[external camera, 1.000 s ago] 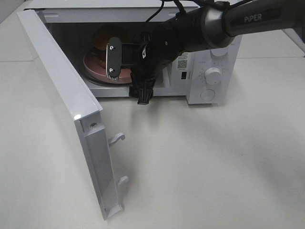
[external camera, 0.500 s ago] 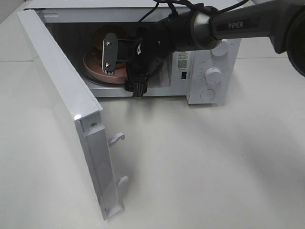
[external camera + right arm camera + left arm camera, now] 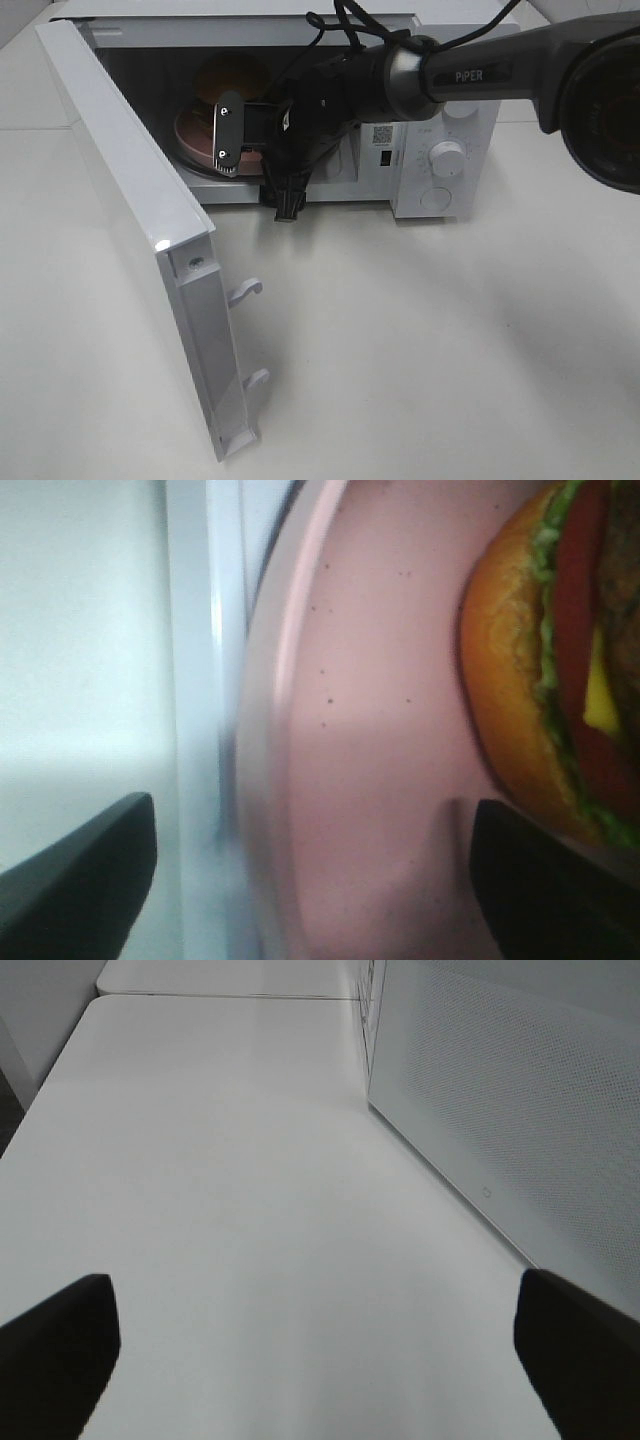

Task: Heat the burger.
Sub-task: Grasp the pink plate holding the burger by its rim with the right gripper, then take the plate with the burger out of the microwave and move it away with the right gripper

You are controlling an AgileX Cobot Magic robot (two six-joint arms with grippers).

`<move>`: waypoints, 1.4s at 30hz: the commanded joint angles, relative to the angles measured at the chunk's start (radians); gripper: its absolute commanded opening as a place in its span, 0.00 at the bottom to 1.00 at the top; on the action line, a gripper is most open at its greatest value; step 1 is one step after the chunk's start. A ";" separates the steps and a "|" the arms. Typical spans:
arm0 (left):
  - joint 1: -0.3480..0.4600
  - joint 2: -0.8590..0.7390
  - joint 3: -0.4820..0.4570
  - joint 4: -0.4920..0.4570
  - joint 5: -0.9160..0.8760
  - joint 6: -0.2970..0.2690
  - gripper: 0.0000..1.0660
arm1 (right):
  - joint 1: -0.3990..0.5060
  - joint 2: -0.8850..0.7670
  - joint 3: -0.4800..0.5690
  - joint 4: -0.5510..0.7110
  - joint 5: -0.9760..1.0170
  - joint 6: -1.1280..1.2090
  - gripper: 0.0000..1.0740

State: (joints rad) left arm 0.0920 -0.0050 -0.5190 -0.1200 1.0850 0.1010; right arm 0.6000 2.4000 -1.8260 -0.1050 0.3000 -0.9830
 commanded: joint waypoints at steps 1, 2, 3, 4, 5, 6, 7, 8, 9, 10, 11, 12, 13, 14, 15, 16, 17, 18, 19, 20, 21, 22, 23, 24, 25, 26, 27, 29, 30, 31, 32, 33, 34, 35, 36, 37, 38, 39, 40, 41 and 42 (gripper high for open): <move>0.003 -0.012 0.002 -0.008 -0.012 -0.004 0.94 | -0.005 -0.005 -0.009 0.099 0.041 -0.100 0.78; 0.003 -0.012 0.002 -0.008 -0.012 -0.004 0.94 | -0.005 -0.005 -0.009 0.099 0.041 -0.100 0.78; 0.003 -0.012 0.002 -0.008 -0.012 -0.004 0.94 | -0.005 -0.005 -0.009 0.121 0.056 -0.131 0.77; 0.003 -0.012 0.002 -0.008 -0.012 -0.004 0.94 | -0.005 -0.005 -0.009 0.121 0.056 -0.131 0.77; 0.003 -0.012 0.002 -0.008 -0.012 -0.004 0.94 | -0.005 -0.005 -0.009 0.157 0.075 -0.181 0.77; 0.003 -0.012 0.002 -0.008 -0.012 -0.004 0.94 | -0.005 -0.005 -0.009 0.180 0.080 -0.200 0.76; 0.003 -0.012 0.002 -0.008 -0.012 -0.004 0.94 | -0.005 -0.005 -0.009 0.180 0.080 -0.200 0.76; 0.003 -0.012 0.002 -0.008 -0.012 -0.004 0.94 | -0.005 -0.005 -0.009 0.180 0.080 -0.200 0.76; 0.003 -0.012 0.002 -0.008 -0.012 -0.004 0.94 | -0.005 -0.005 -0.009 0.180 0.080 -0.200 0.76; 0.003 -0.012 0.002 -0.008 -0.012 -0.004 0.94 | -0.005 -0.005 -0.009 0.180 0.080 -0.200 0.76; 0.003 -0.012 0.002 -0.008 -0.012 -0.004 0.94 | -0.005 -0.005 -0.009 0.180 0.080 -0.200 0.75; 0.003 -0.012 0.002 -0.008 -0.012 -0.004 0.94 | -0.005 -0.005 -0.009 0.180 0.080 -0.200 0.75; 0.003 -0.012 0.002 -0.008 -0.012 -0.004 0.94 | -0.005 -0.005 -0.009 0.180 0.080 -0.200 0.75; 0.003 -0.012 0.002 -0.008 -0.012 -0.004 0.94 | -0.005 -0.005 -0.009 0.180 0.080 -0.200 0.75; 0.003 -0.012 0.002 -0.008 -0.012 -0.004 0.94 | -0.008 -0.005 -0.009 0.179 0.080 -0.199 0.74; 0.003 -0.012 0.002 -0.008 -0.012 -0.004 0.94 | -0.015 -0.005 -0.009 0.179 0.082 -0.198 0.71; 0.003 -0.012 0.002 -0.008 -0.012 -0.004 0.94 | -0.015 -0.005 -0.009 0.179 0.082 -0.198 0.71; 0.003 -0.012 0.002 -0.008 -0.012 -0.004 0.94 | -0.015 -0.005 -0.009 0.179 0.086 -0.196 0.70; 0.003 -0.012 0.002 -0.008 -0.012 -0.004 0.94 | -0.015 -0.005 -0.009 0.179 0.086 -0.196 0.70; 0.003 -0.012 0.002 -0.008 -0.012 -0.004 0.94 | -0.017 -0.005 -0.009 0.172 0.104 -0.196 0.62; 0.003 -0.012 0.002 -0.008 -0.012 -0.004 0.94 | -0.017 -0.005 -0.009 0.165 0.114 -0.196 0.47; 0.003 -0.012 0.002 -0.008 -0.012 -0.004 0.94 | -0.017 -0.005 -0.009 0.165 0.114 -0.196 0.47; 0.003 -0.012 0.002 -0.008 -0.012 -0.004 0.94 | -0.017 -0.005 -0.009 0.162 0.120 -0.196 0.40; 0.003 -0.012 0.002 -0.008 -0.012 -0.004 0.94 | -0.017 -0.005 -0.009 0.162 0.120 -0.196 0.40; 0.003 -0.012 0.002 -0.008 -0.012 -0.004 0.94 | -0.017 -0.005 -0.009 0.162 0.136 -0.196 0.22; 0.003 -0.012 0.002 -0.008 -0.012 -0.004 0.94 | -0.017 -0.005 -0.009 0.162 0.141 -0.193 0.15; 0.003 -0.012 0.002 -0.008 -0.012 -0.004 0.94 | -0.017 -0.005 -0.009 0.162 0.141 -0.193 0.15; 0.003 -0.012 0.002 -0.008 -0.012 -0.004 0.94 | -0.017 -0.006 -0.009 0.170 0.174 -0.174 0.00; 0.003 -0.012 0.002 -0.008 -0.012 -0.004 0.94 | -0.017 -0.006 -0.009 0.170 0.174 -0.174 0.00; 0.003 -0.012 0.002 -0.008 -0.012 -0.004 0.94 | -0.016 -0.007 -0.009 0.177 0.186 -0.174 0.00; 0.003 -0.012 0.002 -0.008 -0.012 -0.004 0.94 | -0.016 -0.007 -0.009 0.177 0.186 -0.174 0.00; 0.003 -0.012 0.002 -0.008 -0.012 -0.004 0.94 | -0.014 -0.013 -0.009 0.182 0.210 -0.179 0.00; 0.003 -0.012 0.002 -0.008 -0.012 -0.004 0.94 | -0.013 -0.020 -0.009 0.187 0.222 -0.187 0.00; 0.003 -0.012 0.002 -0.008 -0.012 -0.004 0.94 | -0.013 -0.020 -0.009 0.187 0.222 -0.187 0.00; 0.003 -0.012 0.002 -0.008 -0.012 -0.004 0.94 | -0.013 -0.025 -0.009 0.191 0.226 -0.191 0.00; 0.003 -0.012 0.002 -0.008 -0.012 -0.004 0.94 | -0.013 -0.025 -0.009 0.191 0.226 -0.191 0.00; 0.003 -0.012 0.002 -0.008 -0.012 -0.004 0.94 | -0.013 -0.034 -0.009 0.199 0.243 -0.208 0.00; 0.003 -0.012 0.002 -0.008 -0.012 -0.004 0.94 | -0.008 -0.041 -0.009 0.206 0.268 -0.229 0.00; 0.003 -0.012 0.002 -0.008 -0.012 -0.004 0.94 | -0.008 -0.041 -0.009 0.206 0.268 -0.229 0.00; 0.003 -0.012 0.002 -0.008 -0.012 -0.004 0.94 | -0.002 -0.046 -0.009 0.205 0.280 -0.237 0.00; 0.003 -0.012 0.002 -0.008 -0.012 -0.004 0.94 | -0.002 -0.053 -0.009 0.206 0.300 -0.254 0.00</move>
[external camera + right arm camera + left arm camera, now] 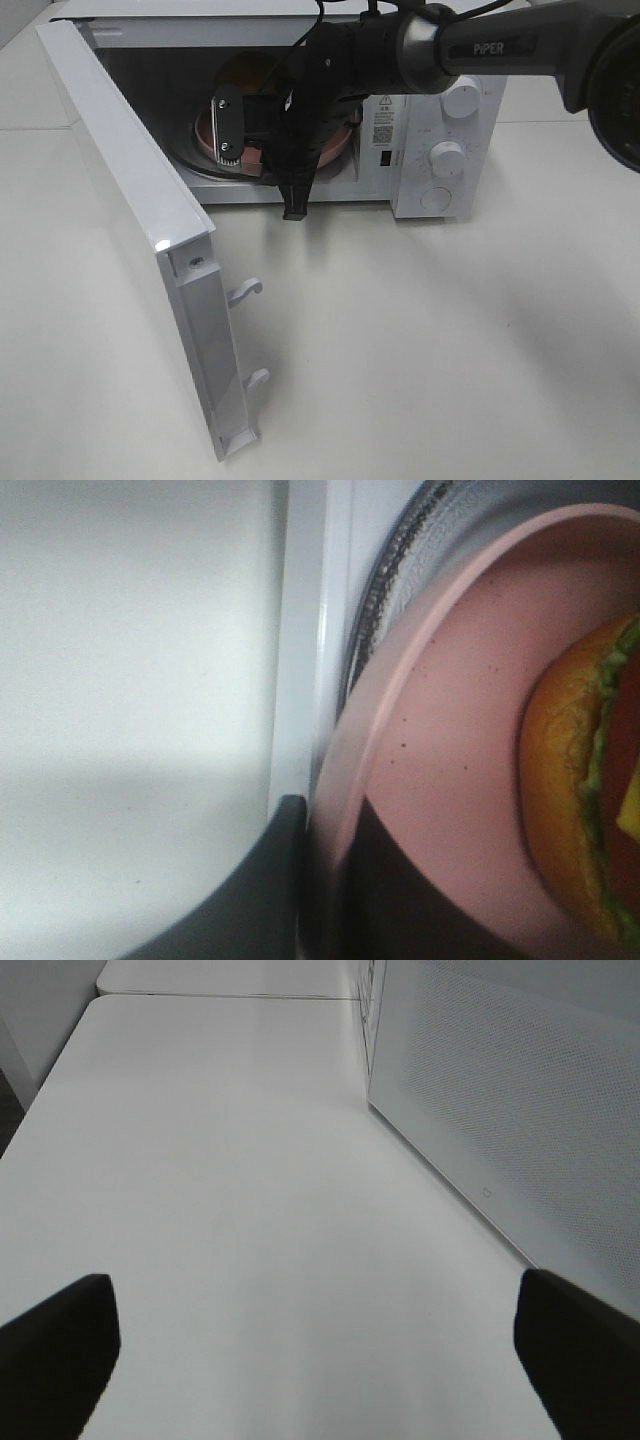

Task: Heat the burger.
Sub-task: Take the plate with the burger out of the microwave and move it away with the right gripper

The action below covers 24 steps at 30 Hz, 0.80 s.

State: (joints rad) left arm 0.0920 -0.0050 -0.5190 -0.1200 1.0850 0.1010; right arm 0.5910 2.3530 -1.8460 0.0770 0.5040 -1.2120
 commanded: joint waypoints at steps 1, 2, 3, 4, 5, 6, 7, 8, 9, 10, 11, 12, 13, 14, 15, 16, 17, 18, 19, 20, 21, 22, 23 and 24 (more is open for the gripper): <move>0.003 -0.012 0.002 -0.008 -0.012 -0.004 0.94 | 0.007 -0.006 0.011 0.024 0.096 -0.025 0.00; 0.003 -0.012 0.002 -0.008 -0.012 -0.004 0.94 | 0.007 -0.016 0.012 0.023 0.108 -0.029 0.00; 0.003 -0.012 0.002 -0.008 -0.012 -0.004 0.94 | 0.007 -0.016 0.012 0.023 0.108 -0.029 0.00; 0.003 -0.012 0.002 -0.008 -0.012 -0.004 0.94 | 0.007 -0.021 0.016 0.022 0.108 -0.029 0.00; 0.003 -0.012 0.002 -0.008 -0.012 -0.004 0.94 | 0.008 -0.036 0.031 0.021 0.103 -0.031 0.00; 0.003 -0.012 0.002 -0.008 -0.012 -0.004 0.94 | 0.008 -0.036 0.031 0.021 0.103 -0.031 0.00; 0.003 -0.012 0.002 -0.008 -0.012 -0.004 0.94 | 0.008 -0.055 0.058 0.019 0.095 -0.038 0.00; 0.003 -0.012 0.002 -0.008 -0.012 -0.004 0.94 | 0.008 -0.055 0.058 0.019 0.095 -0.038 0.00; 0.003 -0.012 0.002 -0.008 -0.012 -0.004 0.94 | 0.008 -0.062 0.070 0.016 0.088 -0.041 0.00; 0.003 -0.012 0.002 -0.008 -0.012 -0.004 0.94 | 0.008 -0.079 0.100 0.015 0.081 -0.051 0.00; 0.003 -0.012 0.002 -0.008 -0.012 -0.004 0.94 | 0.008 -0.079 0.100 0.015 0.081 -0.051 0.00; 0.003 -0.012 0.002 -0.008 -0.012 -0.004 0.94 | 0.008 -0.089 0.113 0.015 0.079 -0.054 0.00; 0.003 -0.012 0.002 -0.008 -0.012 -0.004 0.94 | 0.018 -0.103 0.138 0.014 0.071 -0.055 0.00; 0.003 -0.012 0.002 -0.008 -0.012 -0.004 0.94 | 0.018 -0.103 0.138 0.014 0.071 -0.055 0.00; 0.003 -0.012 0.002 -0.008 -0.012 -0.004 0.94 | 0.019 -0.121 0.162 0.008 0.055 -0.055 0.00; 0.003 -0.012 0.002 -0.008 -0.012 -0.004 0.94 | 0.019 -0.121 0.162 0.008 0.055 -0.055 0.00; 0.003 -0.012 0.002 -0.008 -0.012 -0.004 0.94 | 0.022 -0.130 0.174 0.008 0.045 -0.055 0.00; 0.003 -0.012 0.002 -0.008 -0.012 -0.004 0.94 | 0.033 -0.146 0.191 -0.002 0.037 -0.055 0.00; 0.003 -0.012 0.002 -0.008 -0.012 -0.004 0.94 | 0.033 -0.146 0.191 -0.002 0.037 -0.055 0.00; 0.003 -0.012 0.002 -0.008 -0.012 -0.004 0.94 | 0.039 -0.154 0.198 -0.005 0.035 -0.055 0.00; 0.003 -0.012 0.002 -0.008 -0.012 -0.004 0.94 | 0.048 -0.164 0.214 -0.006 0.036 -0.054 0.00; 0.003 -0.012 0.002 -0.008 -0.012 -0.004 0.94 | 0.048 -0.164 0.214 -0.006 0.036 -0.054 0.00; 0.003 -0.012 0.002 -0.008 -0.012 -0.004 0.94 | 0.058 -0.175 0.229 -0.007 0.037 -0.054 0.00; 0.003 -0.012 0.002 -0.008 -0.012 -0.004 0.94 | 0.058 -0.175 0.229 -0.007 0.037 -0.054 0.00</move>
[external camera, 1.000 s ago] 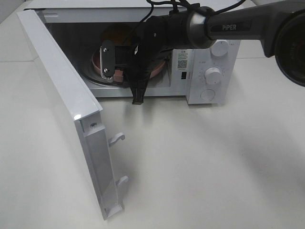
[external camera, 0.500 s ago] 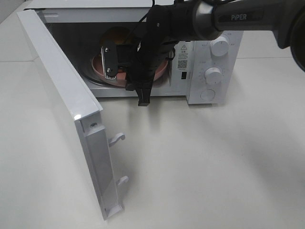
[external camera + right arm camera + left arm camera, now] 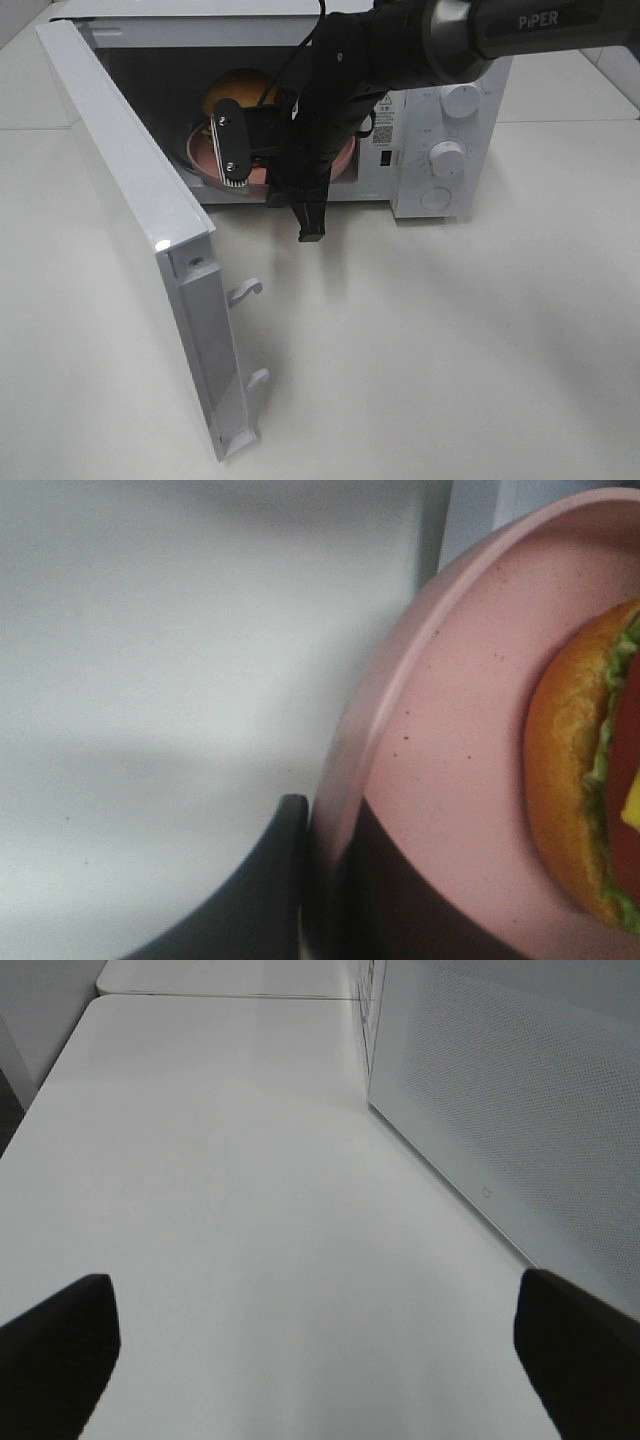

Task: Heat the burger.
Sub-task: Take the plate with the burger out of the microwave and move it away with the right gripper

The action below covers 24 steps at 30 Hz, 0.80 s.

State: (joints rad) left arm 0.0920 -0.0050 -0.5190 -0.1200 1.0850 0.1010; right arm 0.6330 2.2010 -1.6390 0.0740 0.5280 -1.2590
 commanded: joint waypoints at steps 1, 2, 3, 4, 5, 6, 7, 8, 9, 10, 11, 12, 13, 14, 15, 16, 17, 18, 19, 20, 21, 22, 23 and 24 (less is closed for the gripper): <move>0.003 -0.012 0.002 -0.008 -0.012 -0.004 0.94 | 0.024 -0.028 0.030 -0.004 0.013 -0.007 0.00; 0.003 -0.012 0.002 -0.008 -0.012 -0.004 0.94 | 0.036 -0.037 0.043 -0.008 0.016 -0.007 0.00; 0.003 -0.012 0.002 -0.008 -0.012 -0.004 0.94 | 0.036 -0.037 0.043 -0.008 0.016 -0.007 0.00; 0.003 -0.012 0.002 -0.008 -0.012 -0.004 0.94 | 0.048 -0.049 0.057 -0.008 0.016 -0.007 0.00; 0.003 -0.012 0.002 -0.008 -0.012 -0.004 0.94 | 0.052 -0.056 0.064 -0.009 0.017 -0.007 0.00; 0.003 -0.012 0.002 -0.008 -0.012 -0.004 0.94 | 0.052 -0.056 0.064 -0.009 0.017 -0.007 0.00; 0.003 -0.012 0.002 -0.008 -0.012 -0.004 0.94 | 0.060 -0.067 0.078 -0.015 0.015 -0.007 0.00; 0.003 -0.012 0.002 -0.008 -0.012 -0.004 0.94 | 0.060 -0.067 0.078 -0.015 0.015 -0.007 0.00; 0.003 -0.012 0.002 -0.008 -0.012 -0.004 0.94 | 0.070 -0.078 0.093 -0.036 0.017 -0.007 0.00; 0.003 -0.012 0.002 -0.008 -0.012 -0.004 0.94 | 0.070 -0.084 0.102 -0.043 0.016 -0.007 0.00; 0.003 -0.012 0.002 -0.008 -0.012 -0.004 0.94 | 0.070 -0.084 0.102 -0.043 0.016 -0.007 0.00; 0.003 -0.012 0.002 -0.008 -0.012 -0.004 0.94 | 0.070 -0.099 0.120 -0.044 0.018 -0.003 0.00; 0.003 -0.012 0.002 -0.008 -0.012 -0.004 0.94 | 0.070 -0.107 0.130 -0.044 0.019 -0.002 0.00; 0.003 -0.012 0.002 -0.008 -0.012 -0.004 0.94 | 0.070 -0.107 0.130 -0.044 0.019 -0.002 0.00; 0.003 -0.012 0.002 -0.008 -0.012 -0.004 0.94 | 0.070 -0.124 0.150 -0.044 0.019 -0.002 0.00; 0.003 -0.012 0.002 -0.008 -0.012 -0.004 0.94 | 0.070 -0.147 0.173 -0.044 0.014 -0.002 0.00; 0.003 -0.012 0.002 -0.008 -0.012 -0.004 0.94 | 0.070 -0.147 0.173 -0.044 0.014 -0.002 0.00; 0.003 -0.012 0.002 -0.008 -0.012 -0.004 0.94 | 0.070 -0.159 0.189 -0.044 0.006 -0.002 0.00; 0.003 -0.012 0.002 -0.008 -0.012 -0.004 0.94 | 0.070 -0.184 0.219 -0.044 0.001 -0.002 0.00; 0.003 -0.012 0.002 -0.008 -0.012 -0.004 0.94 | 0.070 -0.184 0.219 -0.044 0.001 -0.002 0.00; 0.003 -0.012 0.002 -0.008 -0.012 -0.004 0.94 | 0.070 -0.195 0.235 -0.044 0.001 -0.002 0.00; 0.003 -0.012 0.002 -0.008 -0.012 -0.004 0.94 | 0.070 -0.216 0.271 -0.044 0.001 -0.002 0.00; 0.003 -0.012 0.002 -0.008 -0.012 -0.004 0.94 | 0.070 -0.216 0.271 -0.044 0.001 -0.002 0.00; 0.003 -0.012 0.002 -0.008 -0.012 -0.004 0.94 | 0.070 -0.226 0.287 -0.044 -0.002 -0.002 0.00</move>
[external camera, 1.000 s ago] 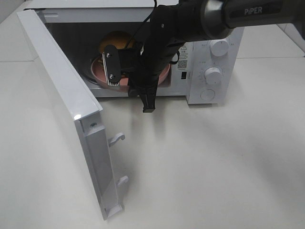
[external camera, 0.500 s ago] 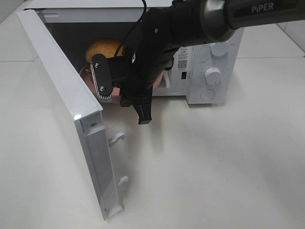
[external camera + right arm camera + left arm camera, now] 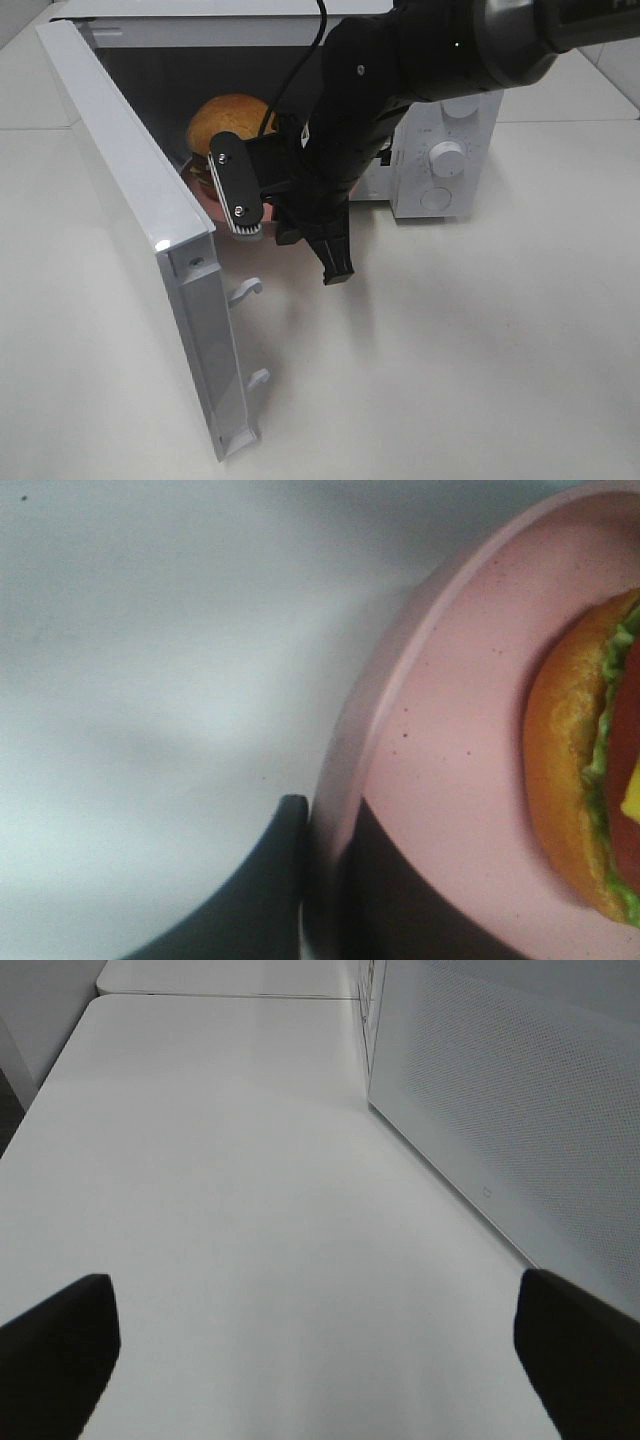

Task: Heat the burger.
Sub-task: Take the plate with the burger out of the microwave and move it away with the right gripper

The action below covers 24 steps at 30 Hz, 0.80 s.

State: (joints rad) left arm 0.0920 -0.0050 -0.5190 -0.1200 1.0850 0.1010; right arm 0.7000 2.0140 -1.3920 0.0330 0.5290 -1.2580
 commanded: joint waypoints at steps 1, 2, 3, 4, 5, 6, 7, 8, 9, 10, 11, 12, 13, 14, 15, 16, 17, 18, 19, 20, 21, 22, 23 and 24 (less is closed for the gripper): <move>0.003 -0.012 0.002 -0.008 -0.012 -0.004 0.94 | 0.003 -0.039 0.040 -0.003 -0.003 -0.003 0.00; 0.003 -0.012 0.002 -0.008 -0.012 -0.004 0.94 | 0.003 -0.063 0.077 -0.003 -0.016 -0.003 0.00; 0.003 -0.012 0.002 -0.008 -0.012 -0.004 0.94 | 0.003 -0.076 0.097 -0.003 -0.027 -0.003 0.00; 0.003 -0.012 0.002 -0.008 -0.012 -0.004 0.94 | 0.003 -0.076 0.097 -0.003 -0.027 -0.003 0.00; 0.003 -0.012 0.002 -0.008 -0.012 -0.004 0.94 | 0.003 -0.103 0.137 -0.003 -0.046 -0.003 0.00; 0.003 -0.012 0.002 -0.008 -0.012 -0.004 0.94 | 0.003 -0.132 0.171 -0.003 -0.060 -0.003 0.00; 0.003 -0.012 0.002 -0.008 -0.012 -0.004 0.94 | 0.003 -0.132 0.171 -0.003 -0.060 -0.003 0.00; 0.003 -0.012 0.002 -0.008 -0.012 -0.004 0.94 | 0.003 -0.143 0.190 -0.003 -0.070 -0.003 0.00; 0.003 -0.012 0.002 -0.008 -0.012 -0.004 0.94 | 0.003 -0.143 0.190 -0.003 -0.070 -0.003 0.00; 0.003 -0.012 0.002 -0.008 -0.012 -0.004 0.94 | 0.003 -0.169 0.224 -0.003 -0.085 -0.003 0.00; 0.003 -0.012 0.002 -0.008 -0.012 -0.004 0.94 | 0.003 -0.182 0.241 -0.004 -0.091 -0.003 0.00; 0.003 -0.012 0.002 -0.008 -0.012 -0.004 0.94 | 0.003 -0.182 0.241 -0.004 -0.091 -0.003 0.00; 0.003 -0.012 0.002 -0.008 -0.012 -0.004 0.94 | 0.003 -0.209 0.278 -0.004 -0.107 -0.003 0.00; 0.003 -0.012 0.002 -0.008 -0.012 -0.004 0.94 | 0.003 -0.235 0.311 -0.004 -0.125 -0.003 0.00; 0.003 -0.012 0.002 -0.008 -0.012 -0.004 0.94 | 0.003 -0.235 0.311 -0.004 -0.125 -0.003 0.00; 0.003 -0.012 0.002 -0.008 -0.012 -0.004 0.94 | 0.003 -0.248 0.328 -0.004 -0.134 -0.003 0.00; 0.003 -0.012 0.002 -0.008 -0.012 -0.004 0.94 | 0.003 -0.248 0.328 -0.004 -0.134 -0.003 0.00; 0.003 -0.012 0.002 -0.008 -0.012 -0.004 0.94 | 0.003 -0.270 0.355 -0.004 -0.144 -0.003 0.00; 0.003 -0.012 0.002 -0.008 -0.012 -0.004 0.94 | 0.003 -0.296 0.384 -0.004 -0.157 -0.003 0.00; 0.003 -0.012 0.002 -0.008 -0.012 -0.004 0.94 | 0.003 -0.296 0.384 -0.004 -0.157 -0.003 0.00; 0.003 -0.012 0.002 -0.008 -0.012 -0.004 0.94 | 0.003 -0.310 0.400 -0.004 -0.161 -0.002 0.00; 0.003 -0.012 0.002 -0.008 -0.012 -0.004 0.94 | 0.003 -0.310 0.400 -0.004 -0.161 -0.002 0.00; 0.003 -0.012 0.002 -0.008 -0.012 -0.004 0.94 | 0.003 -0.333 0.439 -0.004 -0.169 0.005 0.00; 0.003 -0.012 0.002 -0.008 -0.012 -0.004 0.94 | 0.003 -0.357 0.477 -0.004 -0.181 0.005 0.00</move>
State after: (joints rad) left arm 0.0920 -0.0050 -0.5190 -0.1200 1.0850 0.1010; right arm 0.7010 1.7050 -0.9520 0.0330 0.4130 -1.2560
